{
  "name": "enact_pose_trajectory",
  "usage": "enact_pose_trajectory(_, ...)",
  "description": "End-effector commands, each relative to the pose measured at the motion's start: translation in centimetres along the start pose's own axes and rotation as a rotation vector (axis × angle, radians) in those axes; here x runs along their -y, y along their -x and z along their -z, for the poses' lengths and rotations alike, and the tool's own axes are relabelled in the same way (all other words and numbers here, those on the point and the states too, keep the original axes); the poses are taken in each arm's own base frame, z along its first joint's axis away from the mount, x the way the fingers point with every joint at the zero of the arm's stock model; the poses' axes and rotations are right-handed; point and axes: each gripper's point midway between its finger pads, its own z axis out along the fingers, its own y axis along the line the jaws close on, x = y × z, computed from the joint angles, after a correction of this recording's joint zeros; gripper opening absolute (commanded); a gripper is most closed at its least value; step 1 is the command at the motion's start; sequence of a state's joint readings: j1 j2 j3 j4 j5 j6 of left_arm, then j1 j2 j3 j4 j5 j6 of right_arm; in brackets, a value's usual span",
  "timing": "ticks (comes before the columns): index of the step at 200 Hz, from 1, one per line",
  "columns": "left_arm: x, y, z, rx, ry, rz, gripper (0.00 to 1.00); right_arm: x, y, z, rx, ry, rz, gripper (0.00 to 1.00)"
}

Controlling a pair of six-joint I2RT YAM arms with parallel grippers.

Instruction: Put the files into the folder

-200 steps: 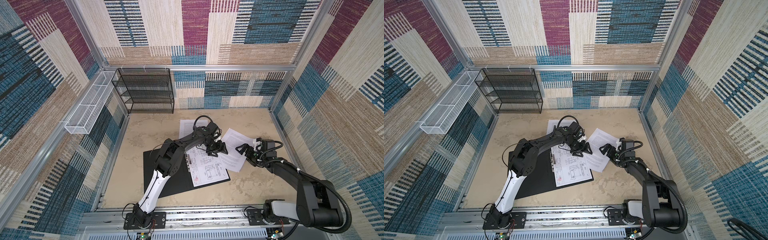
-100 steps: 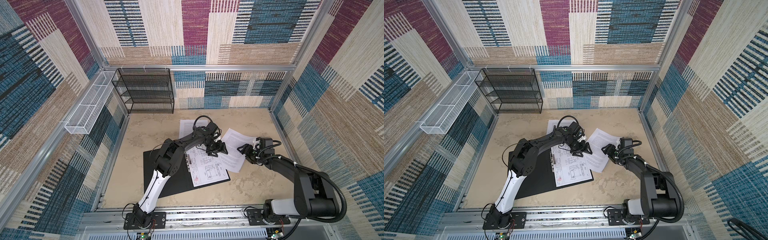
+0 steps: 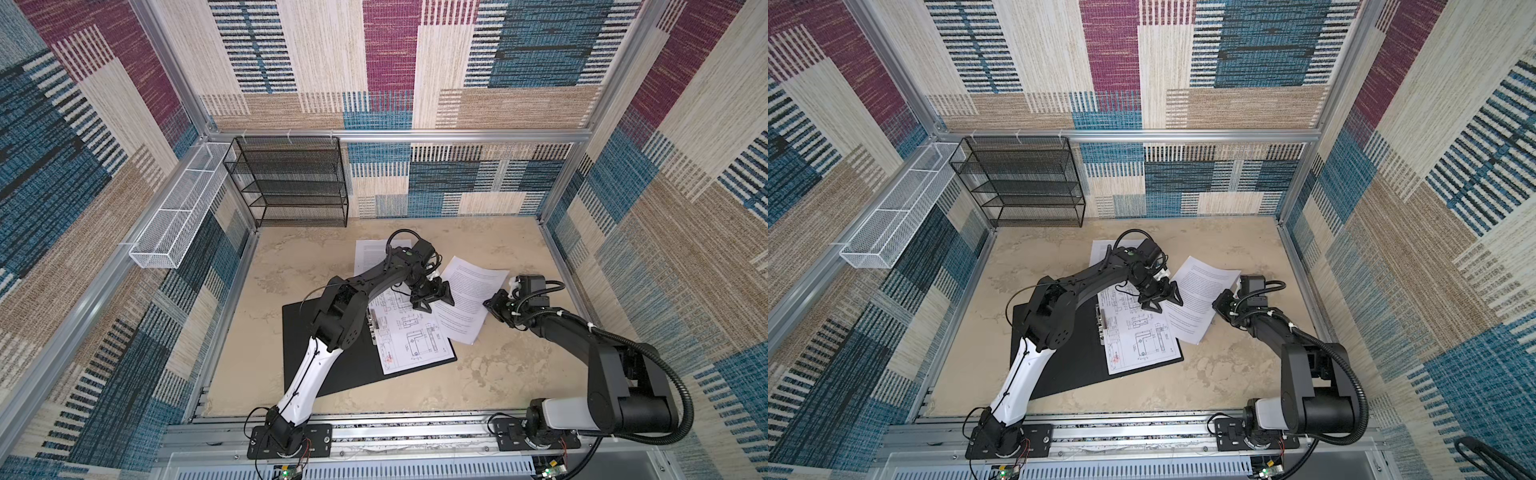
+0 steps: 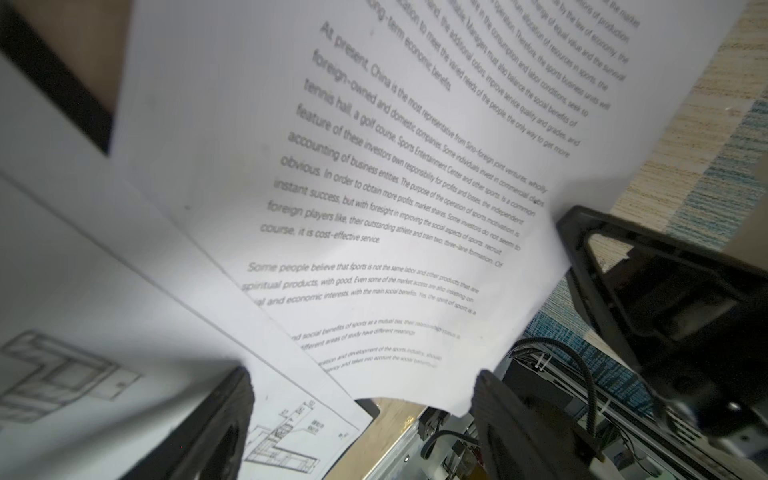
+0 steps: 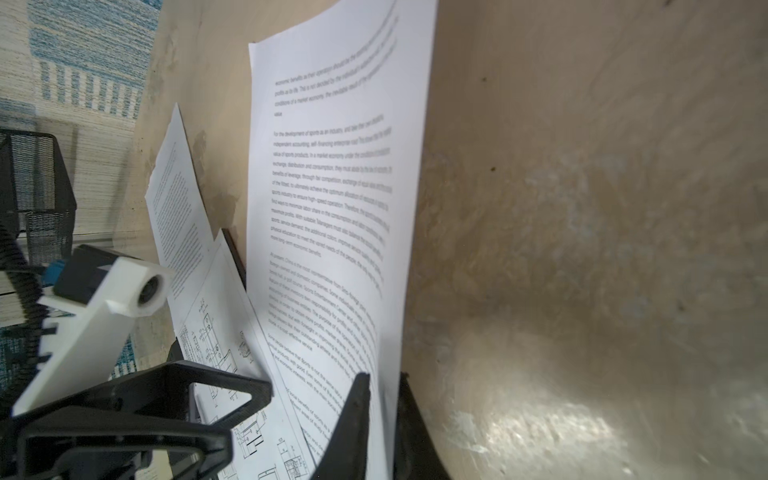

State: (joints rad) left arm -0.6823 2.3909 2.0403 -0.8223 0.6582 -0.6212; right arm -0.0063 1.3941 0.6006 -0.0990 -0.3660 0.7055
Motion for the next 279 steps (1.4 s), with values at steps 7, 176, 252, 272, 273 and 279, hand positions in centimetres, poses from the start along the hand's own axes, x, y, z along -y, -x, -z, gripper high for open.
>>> enact_pose_trajectory(7, 3.3, -0.5, 3.5, 0.02, -0.077, -0.04, 0.84, 0.1, 0.0, -0.3, 0.01, 0.005, -0.002, 0.1)
enact_pose_trajectory(176, -19.4, -9.0, 17.1, 0.317, 0.274, 0.399, 0.83, -10.1, 7.8, 8.7, 0.34, -0.026, 0.363, 0.04)
enact_pose_trajectory(252, -22.4, -8.9, 16.3, 0.284, 0.314, 0.462, 0.82, -25.0, -2.4, 11.4, 0.06, 0.411, 0.668, 0.0)
enact_pose_trajectory(272, -23.1, -9.0, 16.1, 0.27, 0.33, 0.472, 0.82, -26.2, -4.1, 13.2, 0.002, 0.507, 0.657, 0.04)
enact_pose_trajectory(273, -23.1, -9.0, 16.1, 0.269, 0.331, 0.471, 0.82, -26.2, -4.2, 13.2, -0.001, 0.511, 0.656, 0.04)
enact_pose_trajectory(279, -23.3, -9.1, 16.0, 0.262, 0.341, 0.474, 0.82, -26.0, -4.7, 13.2, -0.027, 0.525, 0.648, 0.06)
